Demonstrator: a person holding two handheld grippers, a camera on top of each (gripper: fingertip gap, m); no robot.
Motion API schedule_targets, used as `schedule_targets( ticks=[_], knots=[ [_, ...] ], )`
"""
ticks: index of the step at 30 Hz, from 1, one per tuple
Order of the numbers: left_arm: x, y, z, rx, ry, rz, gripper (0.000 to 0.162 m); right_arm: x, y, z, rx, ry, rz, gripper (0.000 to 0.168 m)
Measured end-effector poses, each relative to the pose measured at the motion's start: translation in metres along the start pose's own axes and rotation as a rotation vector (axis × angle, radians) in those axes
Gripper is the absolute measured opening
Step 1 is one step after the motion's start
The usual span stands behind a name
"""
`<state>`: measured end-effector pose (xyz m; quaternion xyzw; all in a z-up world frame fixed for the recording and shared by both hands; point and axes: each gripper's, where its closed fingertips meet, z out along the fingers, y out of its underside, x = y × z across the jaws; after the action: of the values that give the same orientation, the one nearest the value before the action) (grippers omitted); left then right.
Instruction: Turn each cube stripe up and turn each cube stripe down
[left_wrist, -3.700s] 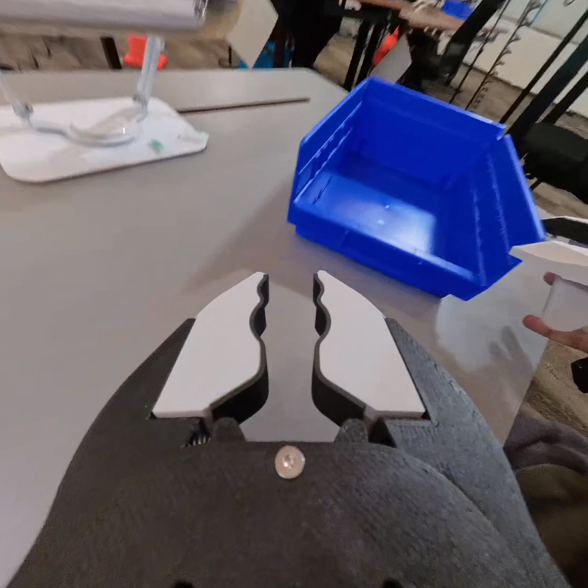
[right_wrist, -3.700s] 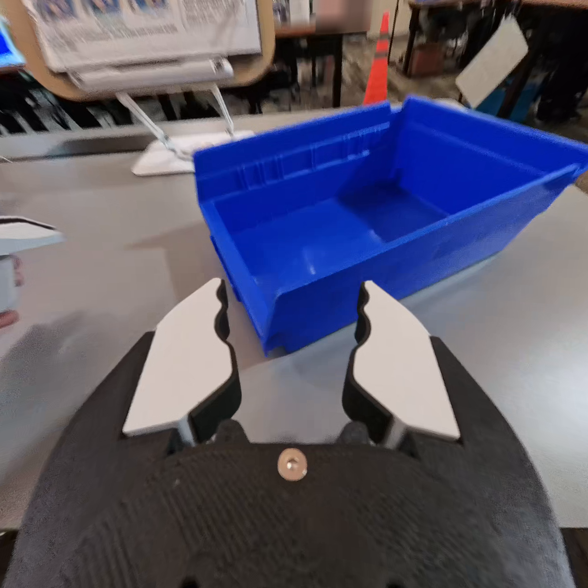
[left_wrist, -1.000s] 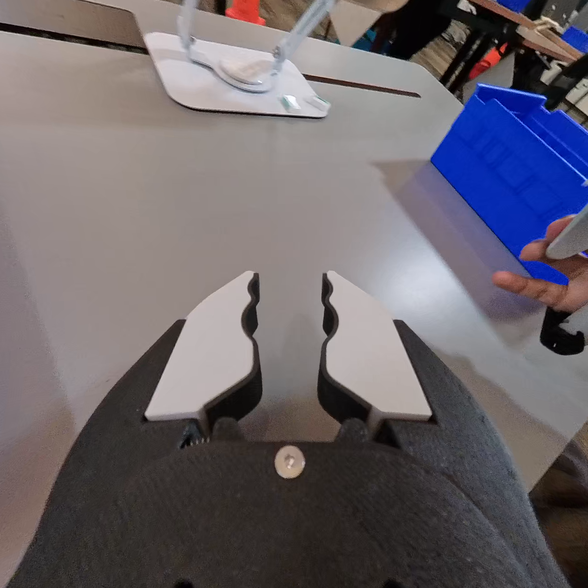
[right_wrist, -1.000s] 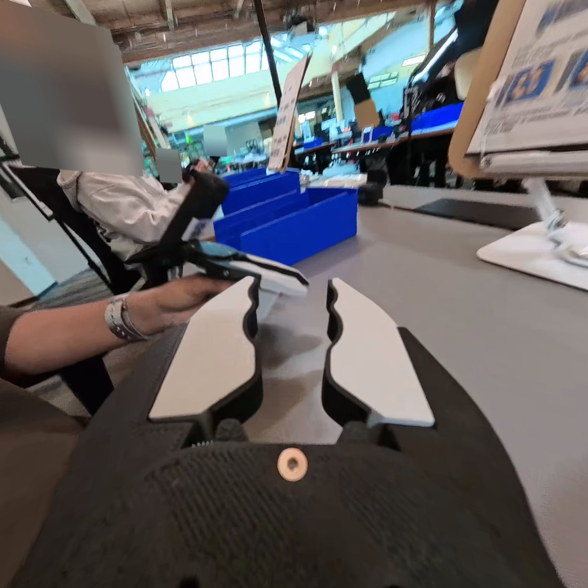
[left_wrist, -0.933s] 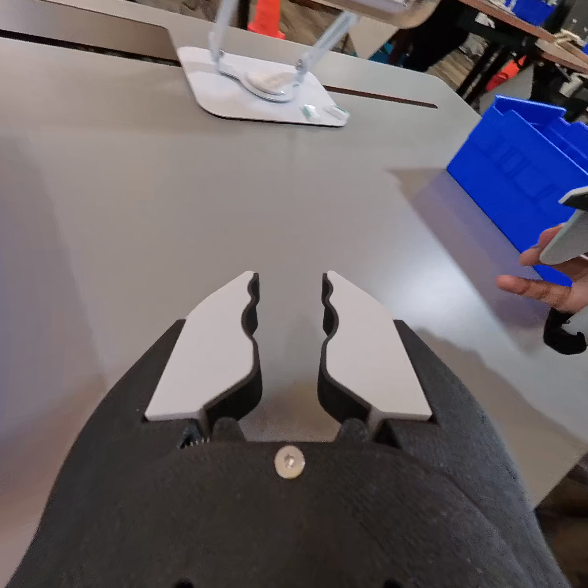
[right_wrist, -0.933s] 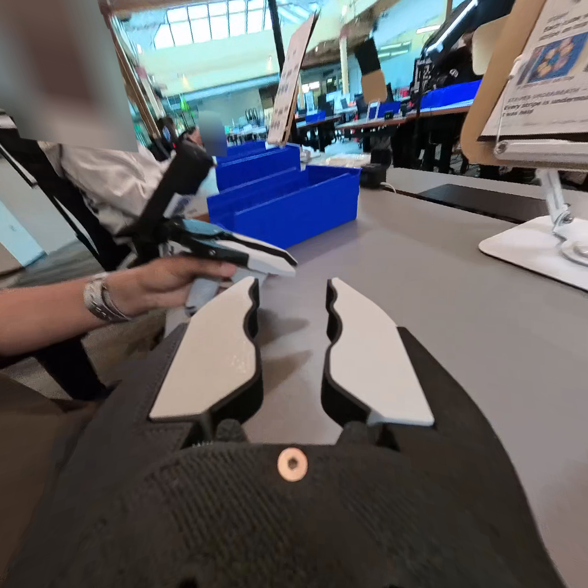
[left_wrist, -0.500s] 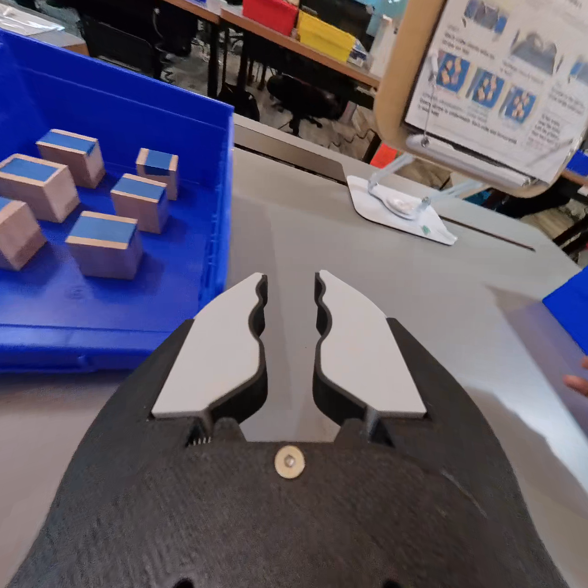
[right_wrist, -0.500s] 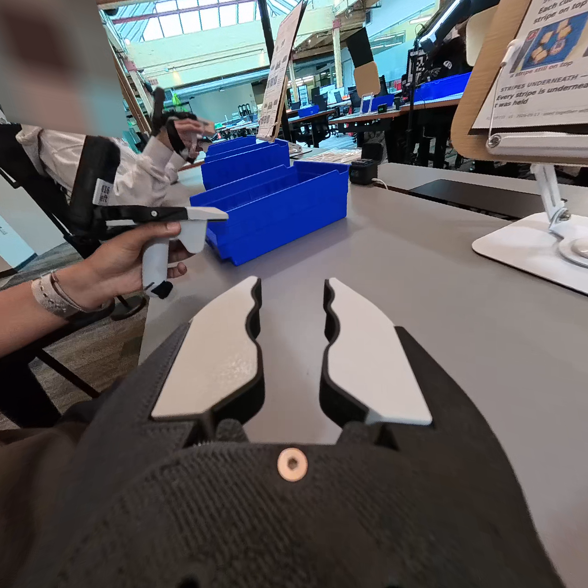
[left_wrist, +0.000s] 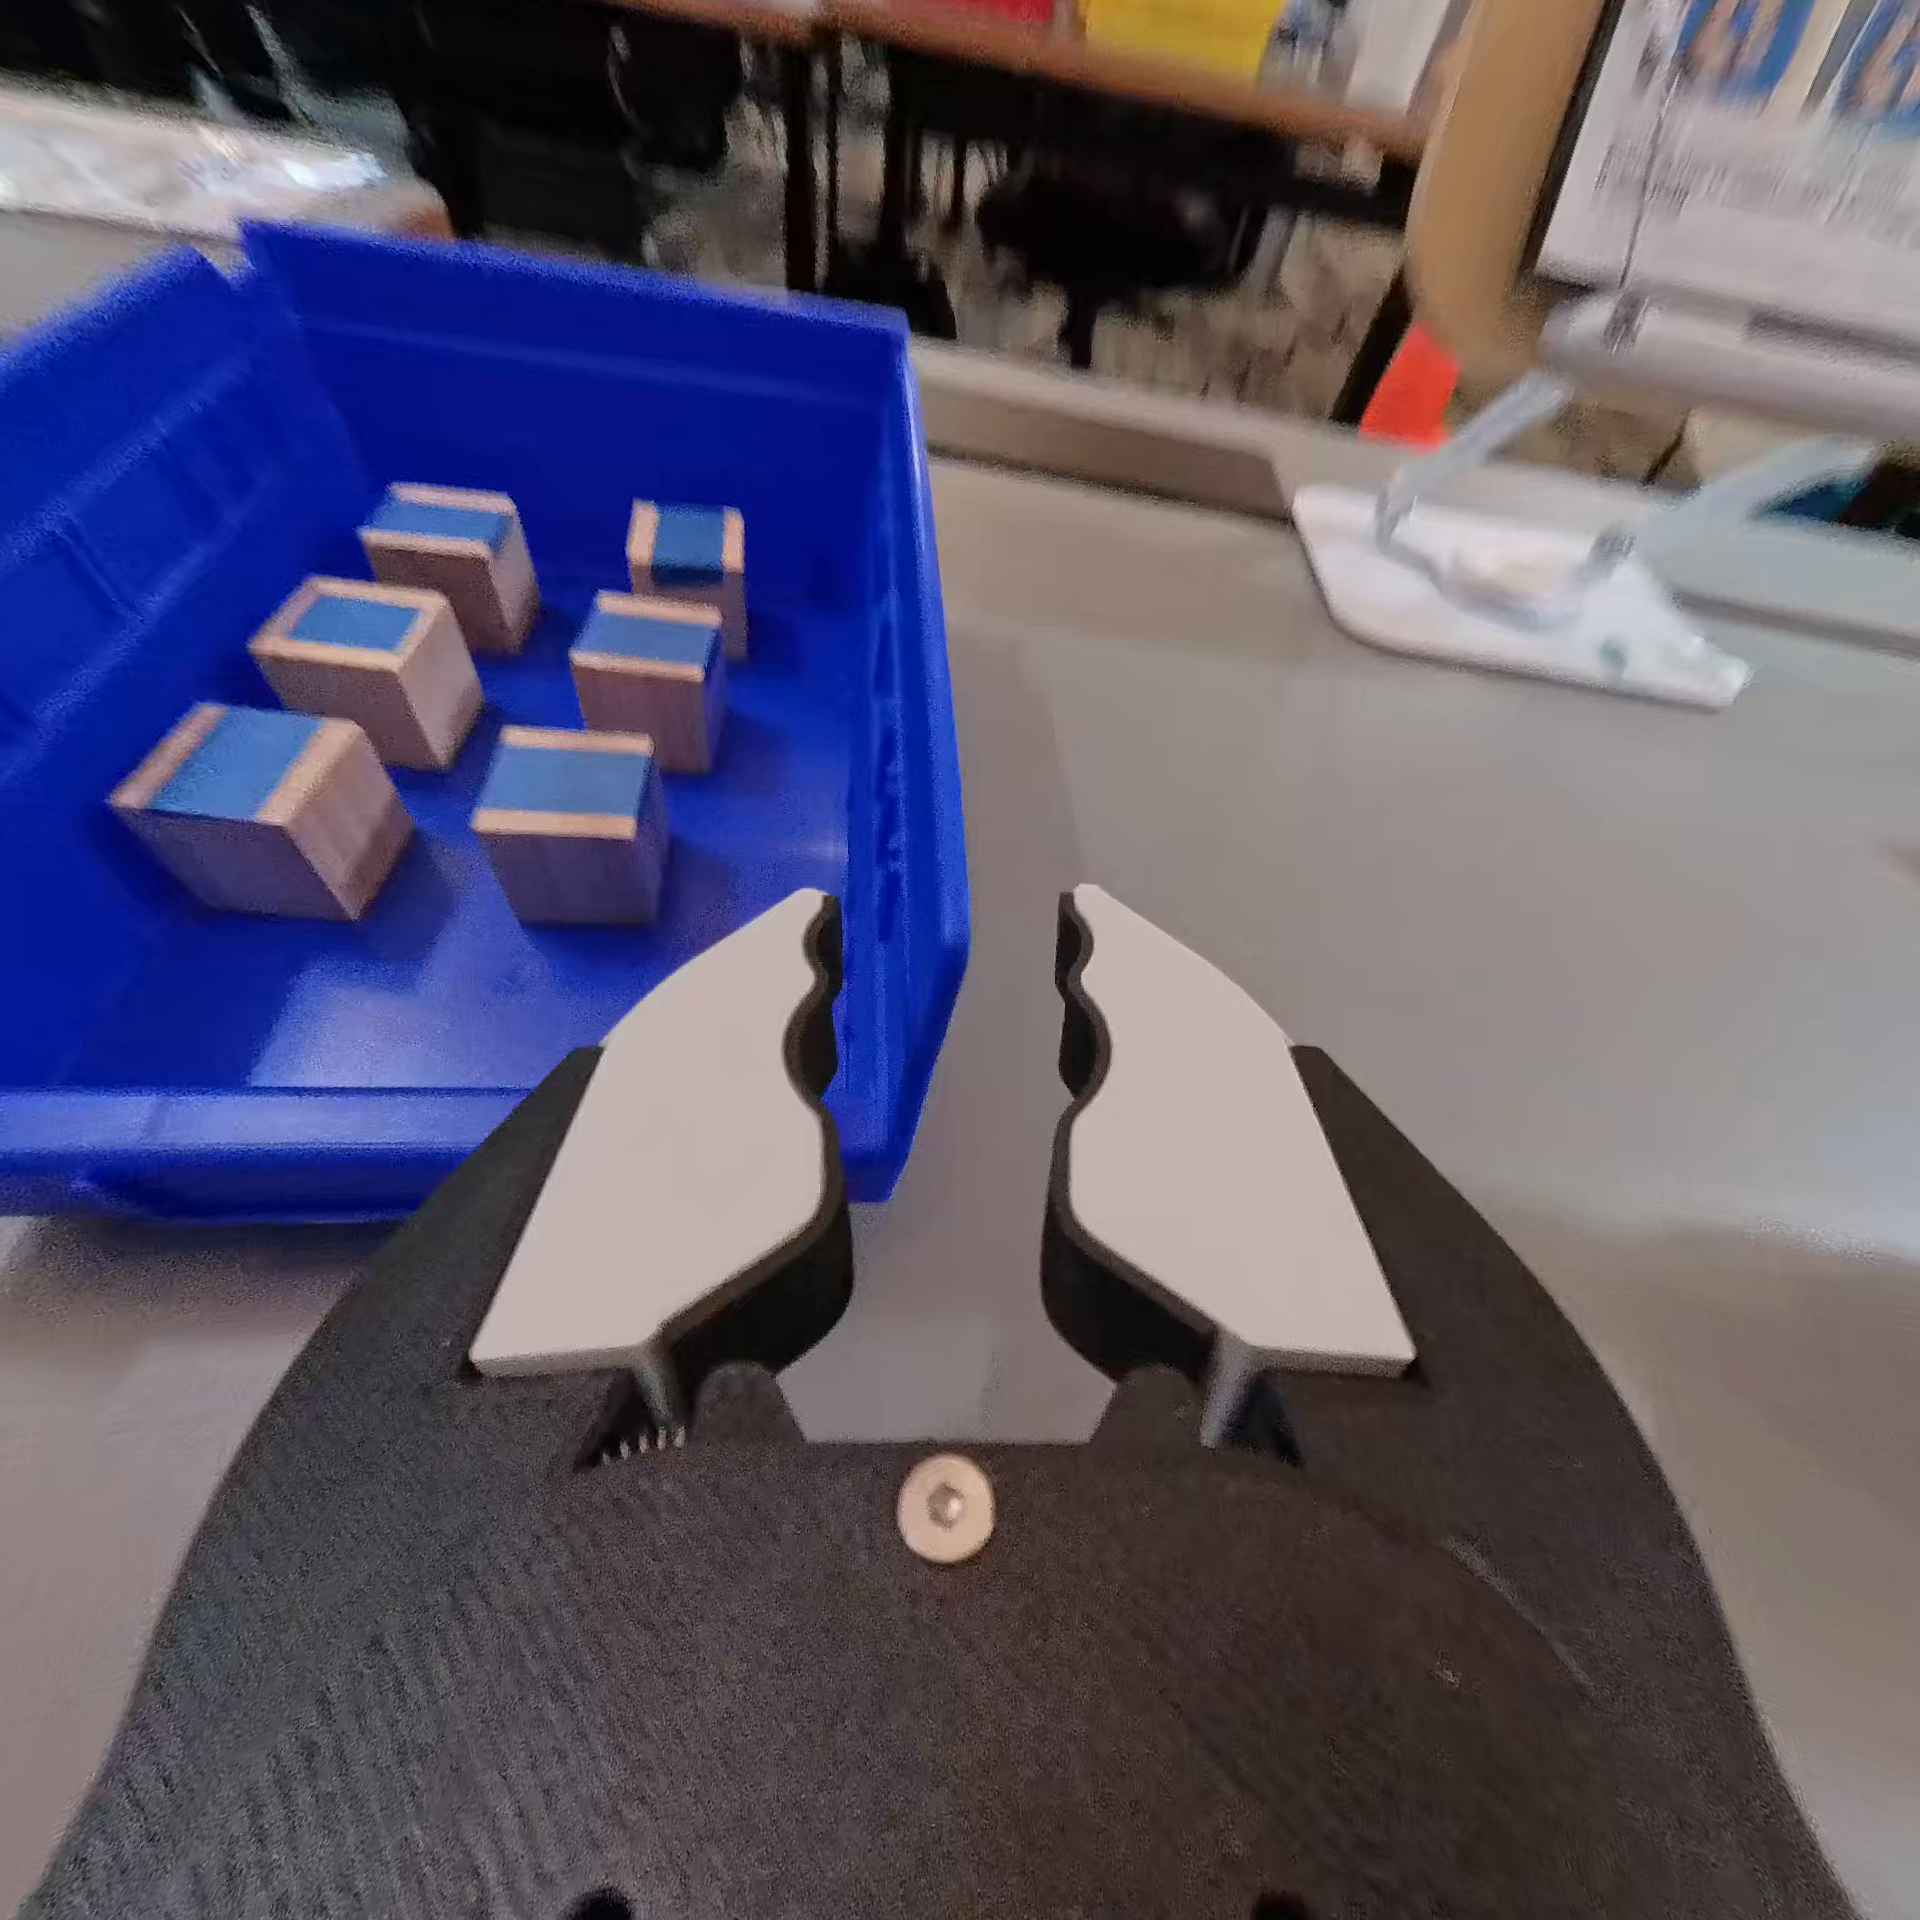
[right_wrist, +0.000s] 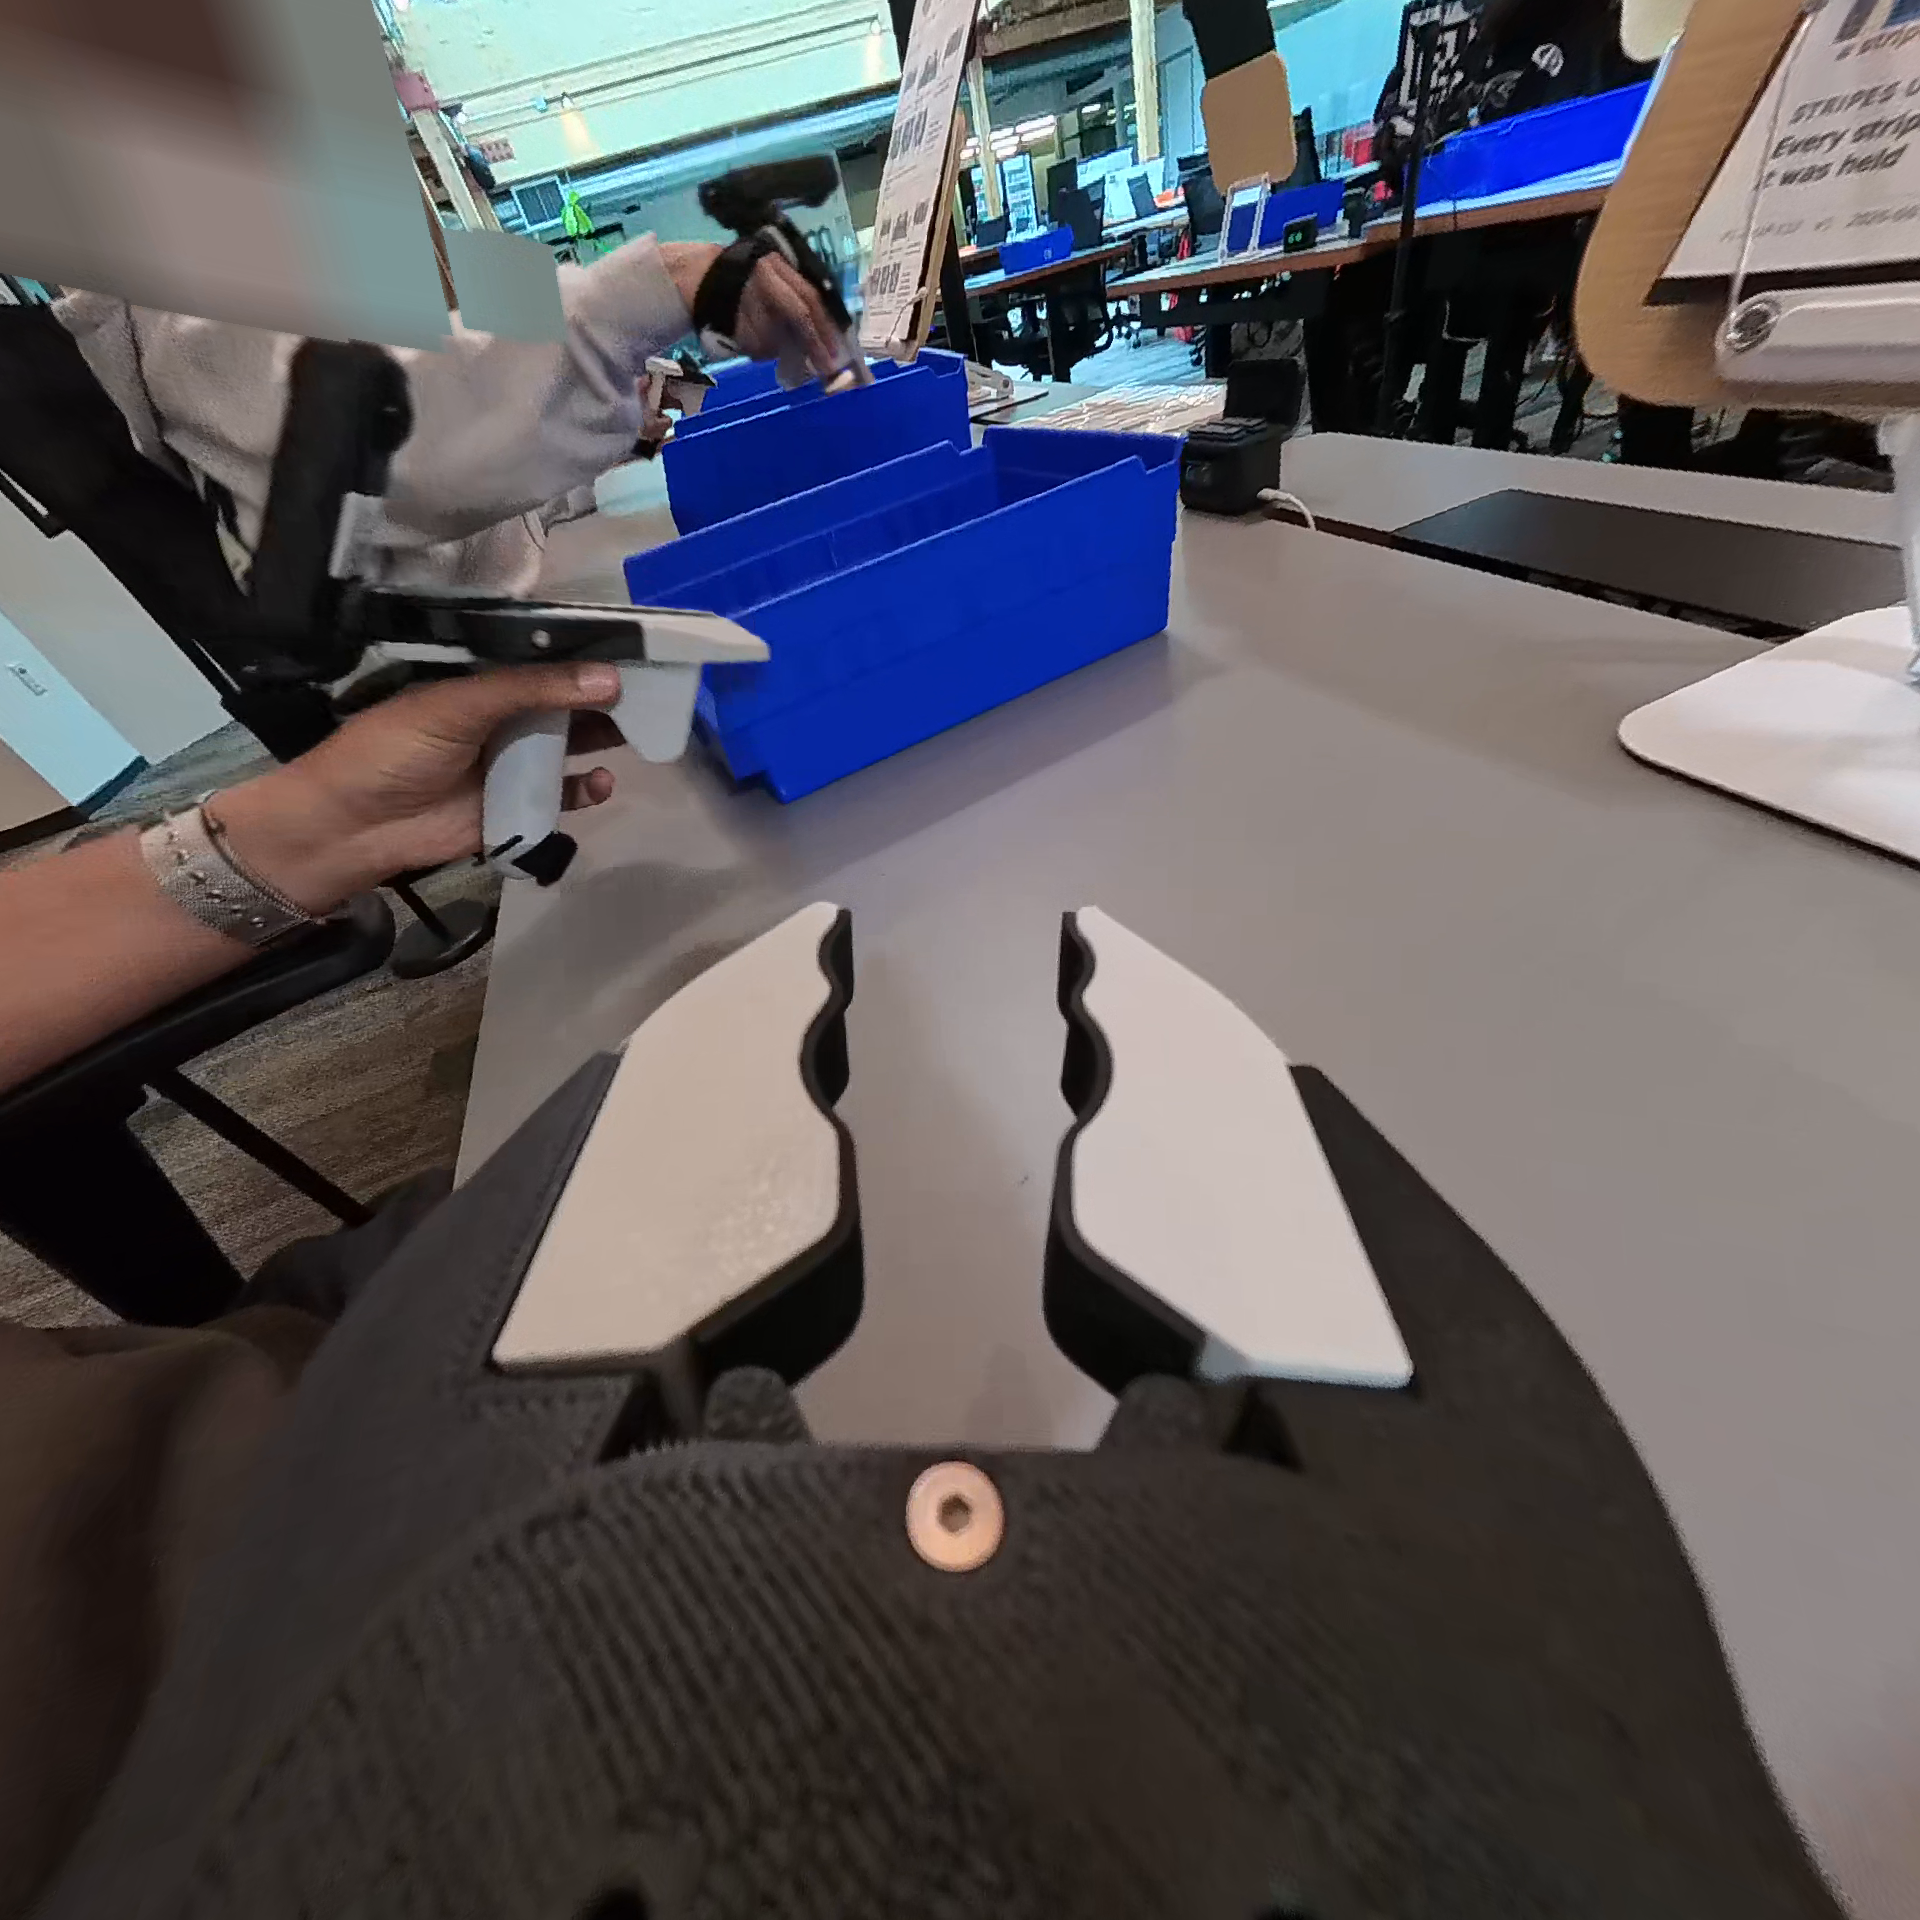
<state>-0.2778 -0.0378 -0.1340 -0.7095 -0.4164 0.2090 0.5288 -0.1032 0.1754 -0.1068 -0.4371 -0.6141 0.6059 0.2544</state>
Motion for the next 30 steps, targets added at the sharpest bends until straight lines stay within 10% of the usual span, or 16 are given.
schedule_targets(
  ticks=[10, 30],
  knots=[
    [-0.013, 0.023, 0.027, -0.167, -0.128, 0.185, 0.005, -0.009, 0.021, 0.001, -0.099, 0.023, -0.072, 0.038],
    [-0.019, 0.030, 0.010, -0.236, -0.164, 0.245, 0.004, 0.025, 0.002, -0.014, 0.031, 0.130, 0.136, 0.024]
  ],
)
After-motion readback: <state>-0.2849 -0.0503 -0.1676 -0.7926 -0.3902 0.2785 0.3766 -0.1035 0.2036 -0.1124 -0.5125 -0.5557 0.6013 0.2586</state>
